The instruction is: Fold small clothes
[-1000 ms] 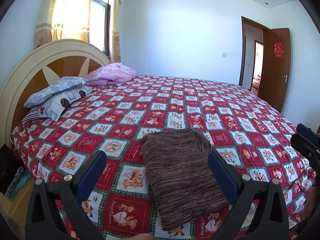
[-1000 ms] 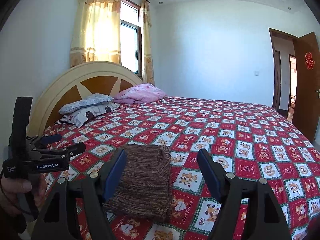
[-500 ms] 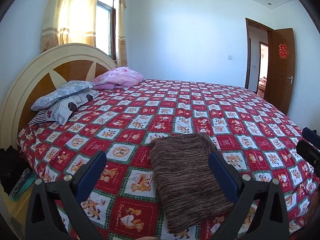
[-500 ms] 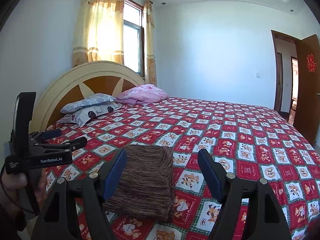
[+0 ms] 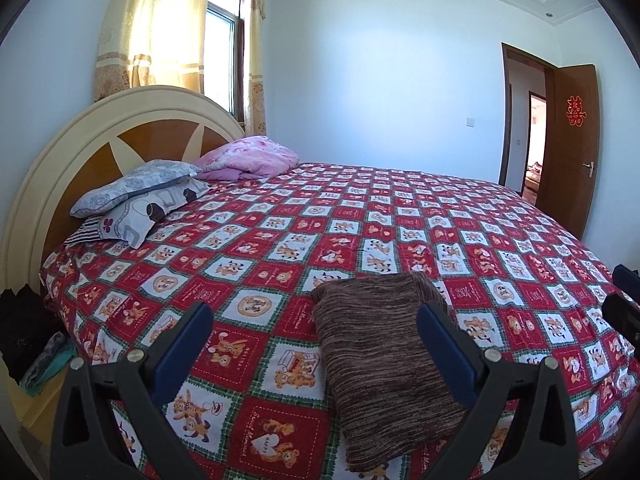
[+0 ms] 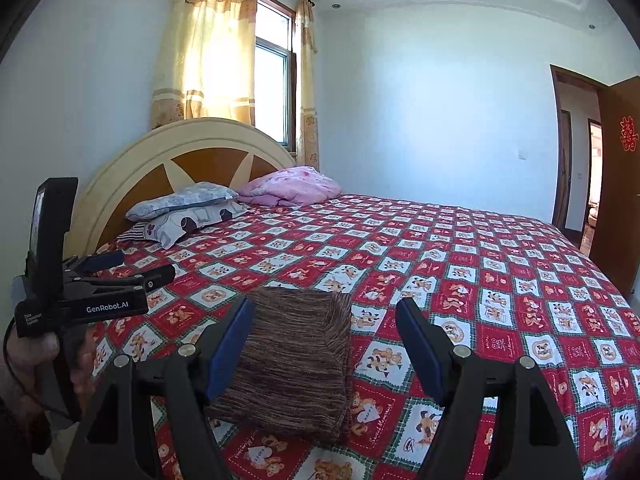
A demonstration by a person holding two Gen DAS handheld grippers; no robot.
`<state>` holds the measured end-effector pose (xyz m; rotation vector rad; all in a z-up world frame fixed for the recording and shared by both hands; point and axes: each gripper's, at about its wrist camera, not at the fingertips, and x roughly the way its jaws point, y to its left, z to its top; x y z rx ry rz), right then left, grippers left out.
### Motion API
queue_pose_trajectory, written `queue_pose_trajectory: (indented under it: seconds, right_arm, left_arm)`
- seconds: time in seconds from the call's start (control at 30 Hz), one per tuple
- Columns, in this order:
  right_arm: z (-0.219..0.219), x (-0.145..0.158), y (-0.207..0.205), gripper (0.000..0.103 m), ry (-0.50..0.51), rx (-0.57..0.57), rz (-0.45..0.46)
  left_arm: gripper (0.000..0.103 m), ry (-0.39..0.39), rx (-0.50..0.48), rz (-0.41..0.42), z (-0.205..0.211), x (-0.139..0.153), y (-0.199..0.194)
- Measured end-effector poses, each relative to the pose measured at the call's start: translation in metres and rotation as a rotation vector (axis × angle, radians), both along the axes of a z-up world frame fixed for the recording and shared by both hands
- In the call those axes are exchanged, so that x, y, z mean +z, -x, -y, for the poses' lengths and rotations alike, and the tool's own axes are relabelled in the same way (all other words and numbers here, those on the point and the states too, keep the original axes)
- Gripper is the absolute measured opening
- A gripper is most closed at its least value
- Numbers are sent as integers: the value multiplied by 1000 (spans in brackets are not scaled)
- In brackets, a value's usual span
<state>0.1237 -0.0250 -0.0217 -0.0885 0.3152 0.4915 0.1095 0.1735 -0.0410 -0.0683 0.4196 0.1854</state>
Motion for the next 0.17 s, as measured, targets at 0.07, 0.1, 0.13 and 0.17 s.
queue_pose_trajectory:
  seconds: [0.07,0.1,0.13,0.17]
  right_arm:
    - [-2,-2,0,75,5,3,-6]
    - [-2,-3,-1,75,8,4,-8]
    - [-3,-4,-1,75,10,6,-11]
    - [-3,-4,-1,75,10,7,-12]
  left_arm:
    - [103,-8,-1,5,1,0,0]
    - [103,-6,-2,4,1,-1,0]
    - [103,-4,-5,4,1,-1,0]
    - [103,-5,-8,3,1,-1,0]
